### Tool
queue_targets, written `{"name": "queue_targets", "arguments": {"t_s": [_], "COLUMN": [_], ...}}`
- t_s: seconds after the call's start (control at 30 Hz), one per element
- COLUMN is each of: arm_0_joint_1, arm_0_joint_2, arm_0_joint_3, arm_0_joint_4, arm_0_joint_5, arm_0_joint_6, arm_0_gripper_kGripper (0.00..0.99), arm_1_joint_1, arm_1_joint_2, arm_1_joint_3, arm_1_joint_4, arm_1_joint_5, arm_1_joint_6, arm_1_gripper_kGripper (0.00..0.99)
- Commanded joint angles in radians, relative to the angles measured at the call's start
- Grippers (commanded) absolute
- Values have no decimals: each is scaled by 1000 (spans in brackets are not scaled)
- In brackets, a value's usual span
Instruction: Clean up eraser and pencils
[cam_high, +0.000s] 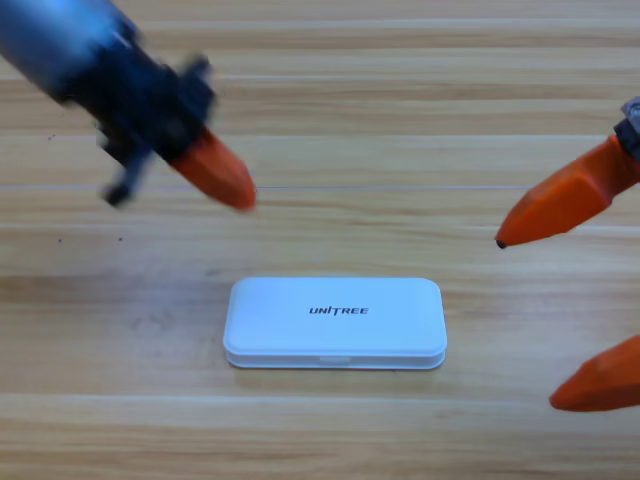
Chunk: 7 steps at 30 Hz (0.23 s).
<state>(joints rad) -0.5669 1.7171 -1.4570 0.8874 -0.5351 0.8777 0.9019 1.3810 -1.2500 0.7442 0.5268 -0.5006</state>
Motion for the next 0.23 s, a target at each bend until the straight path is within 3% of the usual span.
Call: {"name": "queue_targets", "arguments": {"t_s": [0.03, 0.23], "arm_0_joint_1": [-80, -82], "arm_0_joint_2": [-211, -221], "arm_0_joint_3": [27, 107], "arm_0_joint_4": [51, 39], "arm_0_joint_5": [26, 37], "arm_0_joint_6": [-69, -68], "arm_0_gripper_kGripper": [0, 0], "arm_1_joint_1": [-20, -20], "arm_1_joint_2": [16, 16], "arm_1_joint_3": [24, 24], "arm_1_joint_4": [-29, -29], "arm_1_joint_5": [10, 9], "arm_1_joint_6": [13, 13], "arm_1_gripper_kGripper": [990, 990]}}
